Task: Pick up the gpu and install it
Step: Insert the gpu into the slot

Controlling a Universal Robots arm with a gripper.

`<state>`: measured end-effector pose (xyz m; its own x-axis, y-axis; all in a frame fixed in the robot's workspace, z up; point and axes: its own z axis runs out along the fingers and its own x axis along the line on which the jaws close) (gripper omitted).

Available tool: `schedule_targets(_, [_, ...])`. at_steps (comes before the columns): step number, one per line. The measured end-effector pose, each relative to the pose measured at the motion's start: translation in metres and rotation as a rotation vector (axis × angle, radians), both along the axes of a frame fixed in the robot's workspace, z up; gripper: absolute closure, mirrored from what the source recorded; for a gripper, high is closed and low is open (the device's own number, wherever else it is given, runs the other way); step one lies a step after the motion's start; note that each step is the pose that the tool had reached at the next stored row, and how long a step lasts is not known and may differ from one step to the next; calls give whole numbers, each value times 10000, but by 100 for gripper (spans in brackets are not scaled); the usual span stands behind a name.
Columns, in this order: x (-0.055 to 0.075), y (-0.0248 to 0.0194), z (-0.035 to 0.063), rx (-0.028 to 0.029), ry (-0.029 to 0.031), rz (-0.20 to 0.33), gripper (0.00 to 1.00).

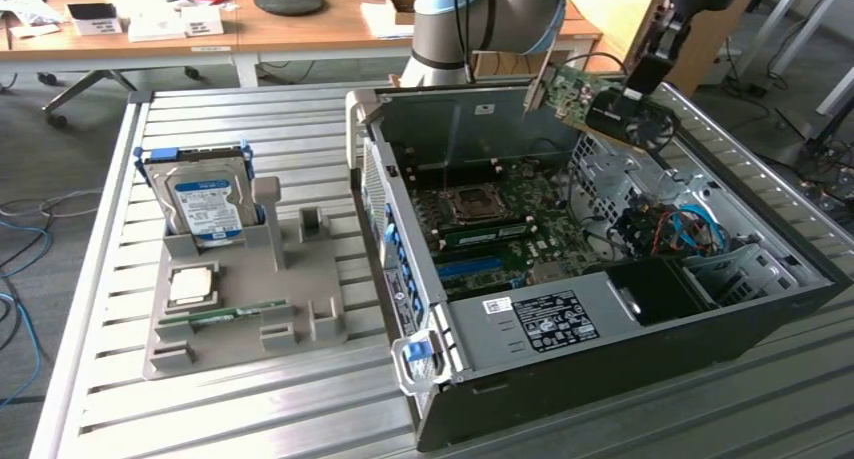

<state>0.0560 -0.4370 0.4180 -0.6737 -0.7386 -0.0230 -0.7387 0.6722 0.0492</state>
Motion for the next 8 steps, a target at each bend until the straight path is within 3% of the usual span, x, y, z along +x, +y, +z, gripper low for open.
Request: schedule_targets(8, [0, 0, -2, 0, -1, 1167, 73])
